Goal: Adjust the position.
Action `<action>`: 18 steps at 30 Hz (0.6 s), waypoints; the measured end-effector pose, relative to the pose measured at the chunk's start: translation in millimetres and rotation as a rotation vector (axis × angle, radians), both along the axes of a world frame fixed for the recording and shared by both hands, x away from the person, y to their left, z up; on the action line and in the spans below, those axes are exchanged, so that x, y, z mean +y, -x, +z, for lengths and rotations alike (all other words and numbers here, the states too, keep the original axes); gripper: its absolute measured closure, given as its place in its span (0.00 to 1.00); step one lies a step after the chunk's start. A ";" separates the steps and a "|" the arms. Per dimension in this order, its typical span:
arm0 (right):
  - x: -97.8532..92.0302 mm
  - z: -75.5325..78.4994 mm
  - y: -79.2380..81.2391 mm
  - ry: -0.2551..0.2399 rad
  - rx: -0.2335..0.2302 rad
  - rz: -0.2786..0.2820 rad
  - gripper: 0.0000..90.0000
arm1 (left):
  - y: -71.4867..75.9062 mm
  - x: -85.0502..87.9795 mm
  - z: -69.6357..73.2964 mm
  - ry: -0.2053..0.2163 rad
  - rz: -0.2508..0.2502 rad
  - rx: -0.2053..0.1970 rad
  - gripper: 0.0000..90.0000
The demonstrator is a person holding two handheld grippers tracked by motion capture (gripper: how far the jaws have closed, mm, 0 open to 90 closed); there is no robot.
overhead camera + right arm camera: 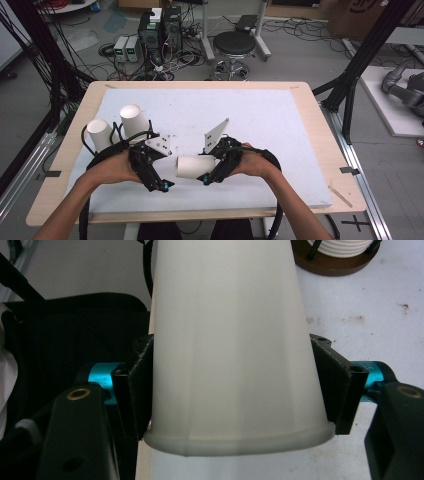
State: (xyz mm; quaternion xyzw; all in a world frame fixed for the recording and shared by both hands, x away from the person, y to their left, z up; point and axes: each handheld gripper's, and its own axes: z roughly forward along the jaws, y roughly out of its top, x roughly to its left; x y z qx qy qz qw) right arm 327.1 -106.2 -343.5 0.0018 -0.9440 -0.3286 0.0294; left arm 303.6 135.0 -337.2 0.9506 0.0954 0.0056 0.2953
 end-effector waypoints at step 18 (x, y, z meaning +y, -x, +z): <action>23.1 -0.8 -2.1 0.125 -0.015 0.044 0.33 | -6.6 -17.5 -7.0 -0.159 -0.025 0.014 0.03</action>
